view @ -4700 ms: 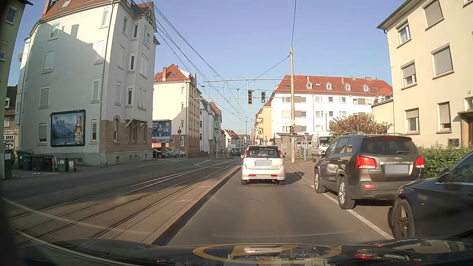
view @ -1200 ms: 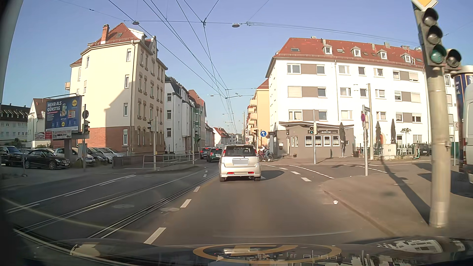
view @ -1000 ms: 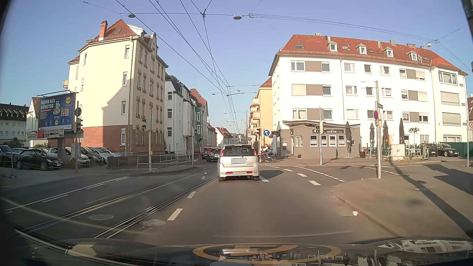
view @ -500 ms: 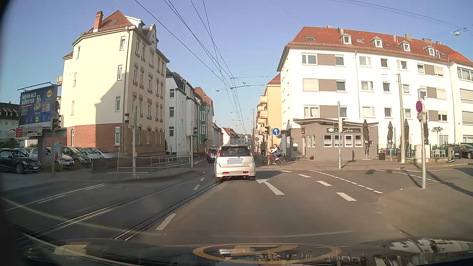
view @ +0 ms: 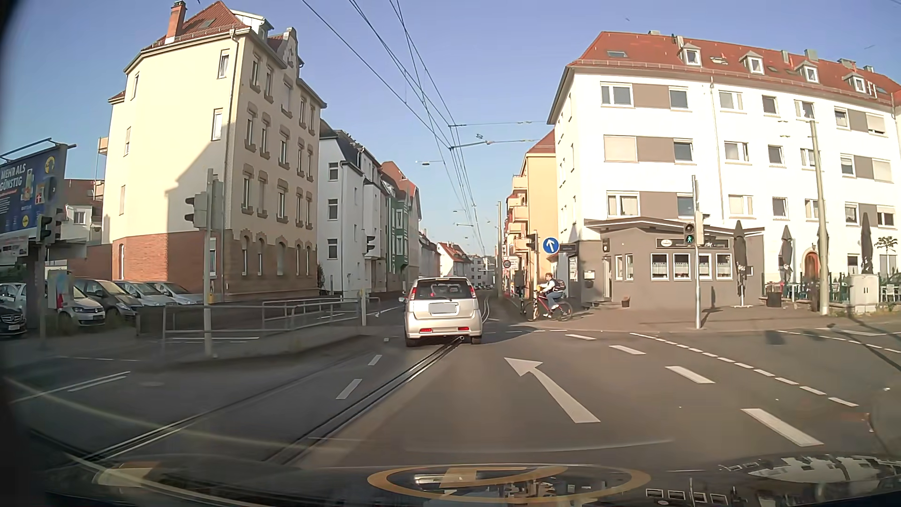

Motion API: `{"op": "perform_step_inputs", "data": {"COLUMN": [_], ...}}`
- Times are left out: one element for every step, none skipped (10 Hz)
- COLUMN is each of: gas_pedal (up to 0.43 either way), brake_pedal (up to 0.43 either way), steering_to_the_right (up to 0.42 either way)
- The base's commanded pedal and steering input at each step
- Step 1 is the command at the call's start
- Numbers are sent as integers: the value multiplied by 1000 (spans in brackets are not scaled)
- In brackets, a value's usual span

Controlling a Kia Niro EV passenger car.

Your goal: Follow the waypoints while adhering to traffic rules and regulations

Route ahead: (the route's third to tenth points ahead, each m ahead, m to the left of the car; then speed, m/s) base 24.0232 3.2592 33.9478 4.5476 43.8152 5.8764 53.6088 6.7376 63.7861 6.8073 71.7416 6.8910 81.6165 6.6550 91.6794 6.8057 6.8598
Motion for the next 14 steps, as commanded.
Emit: {"op": "perform_step_inputs", "data": {"gas_pedal": [110,110,110,110,110,110,98,87,79,79,67,67,59,59], "brake_pedal": [0,0,0,0,0,0,0,0,0,0,0,0,0,0], "steering_to_the_right": [-40,-40,-40,-40,-40,-40,-40,-39,-37,-35,-34,-34,-34,-34]}}
